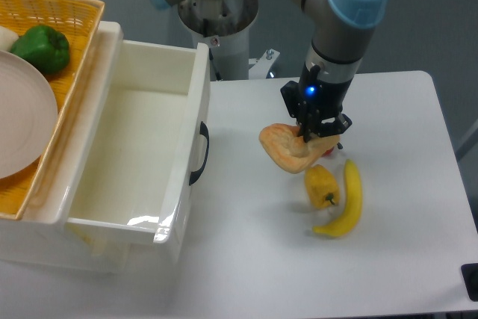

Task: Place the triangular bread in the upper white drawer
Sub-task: 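Lift the flatbread and carry it toward the open white drawer, then move the flatbread over the drawer interior and lower it, then open the gripper to release the flatbread into the drawer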

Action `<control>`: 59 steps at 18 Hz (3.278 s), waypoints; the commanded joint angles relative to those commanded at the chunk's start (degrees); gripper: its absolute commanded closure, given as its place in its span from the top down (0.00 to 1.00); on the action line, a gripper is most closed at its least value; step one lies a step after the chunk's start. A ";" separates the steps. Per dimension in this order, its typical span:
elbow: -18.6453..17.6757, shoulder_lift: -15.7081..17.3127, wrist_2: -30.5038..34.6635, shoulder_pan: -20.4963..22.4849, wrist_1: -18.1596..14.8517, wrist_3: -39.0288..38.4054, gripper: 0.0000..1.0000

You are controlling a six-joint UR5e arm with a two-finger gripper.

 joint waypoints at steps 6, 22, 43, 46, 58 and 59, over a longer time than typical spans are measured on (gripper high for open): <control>-0.61 1.23 -5.70 0.26 -0.09 -5.52 0.00; -4.22 9.84 -16.09 -3.16 -0.62 -16.52 0.00; -6.77 9.23 -16.00 -14.67 -1.05 -19.43 0.04; -7.12 9.14 -16.00 -14.77 -0.97 -19.34 0.20; -7.12 9.05 -16.00 -15.64 -0.79 -19.08 0.46; -6.95 9.05 -16.00 -15.64 -0.79 -19.08 0.46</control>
